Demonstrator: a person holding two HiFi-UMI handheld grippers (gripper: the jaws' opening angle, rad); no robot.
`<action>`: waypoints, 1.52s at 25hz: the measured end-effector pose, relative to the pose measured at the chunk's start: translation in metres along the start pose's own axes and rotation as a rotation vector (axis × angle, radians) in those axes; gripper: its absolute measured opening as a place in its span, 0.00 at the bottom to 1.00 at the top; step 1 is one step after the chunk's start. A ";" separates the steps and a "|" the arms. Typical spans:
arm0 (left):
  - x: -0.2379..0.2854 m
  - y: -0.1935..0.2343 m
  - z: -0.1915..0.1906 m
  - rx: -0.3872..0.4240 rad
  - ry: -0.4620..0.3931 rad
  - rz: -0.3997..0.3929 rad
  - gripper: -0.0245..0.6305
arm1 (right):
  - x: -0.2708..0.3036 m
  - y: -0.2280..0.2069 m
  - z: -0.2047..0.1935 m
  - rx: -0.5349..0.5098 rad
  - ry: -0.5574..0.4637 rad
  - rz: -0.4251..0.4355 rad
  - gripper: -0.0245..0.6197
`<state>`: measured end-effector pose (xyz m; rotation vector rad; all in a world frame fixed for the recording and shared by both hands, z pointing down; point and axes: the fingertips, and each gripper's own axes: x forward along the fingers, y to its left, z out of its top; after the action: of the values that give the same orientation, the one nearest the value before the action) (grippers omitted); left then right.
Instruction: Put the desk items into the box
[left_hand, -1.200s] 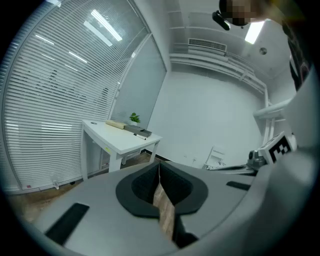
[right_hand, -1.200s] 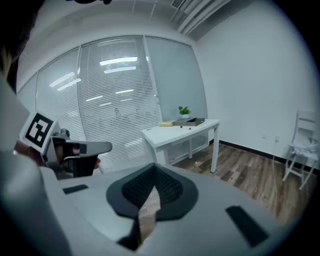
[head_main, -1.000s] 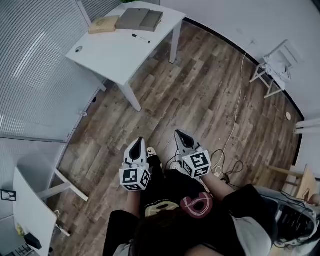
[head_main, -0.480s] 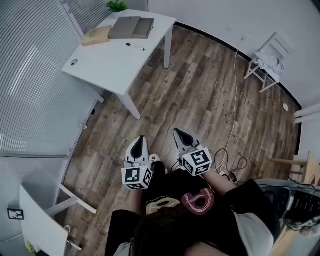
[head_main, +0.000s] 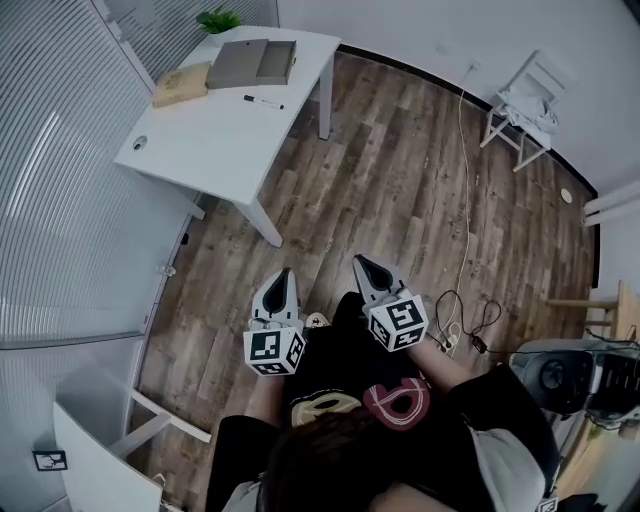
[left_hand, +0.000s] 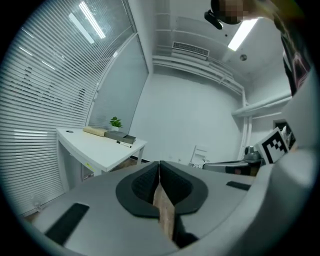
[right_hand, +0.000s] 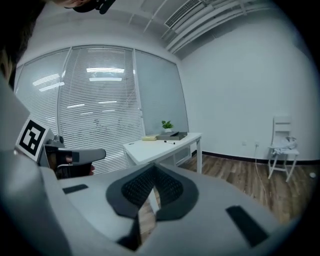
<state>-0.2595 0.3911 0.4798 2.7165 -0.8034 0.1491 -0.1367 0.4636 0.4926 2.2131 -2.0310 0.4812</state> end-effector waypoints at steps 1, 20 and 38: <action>0.001 0.000 -0.001 0.003 0.005 -0.006 0.07 | 0.000 -0.002 -0.002 0.009 0.005 -0.008 0.05; 0.048 0.034 0.005 -0.008 0.031 0.068 0.07 | 0.065 -0.034 0.007 0.016 0.039 0.040 0.05; 0.169 0.056 0.042 -0.027 0.016 0.183 0.07 | 0.188 -0.110 0.057 -0.026 0.078 0.184 0.05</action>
<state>-0.1484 0.2462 0.4859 2.6105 -1.0406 0.1976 -0.0077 0.2799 0.5097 1.9699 -2.1966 0.5455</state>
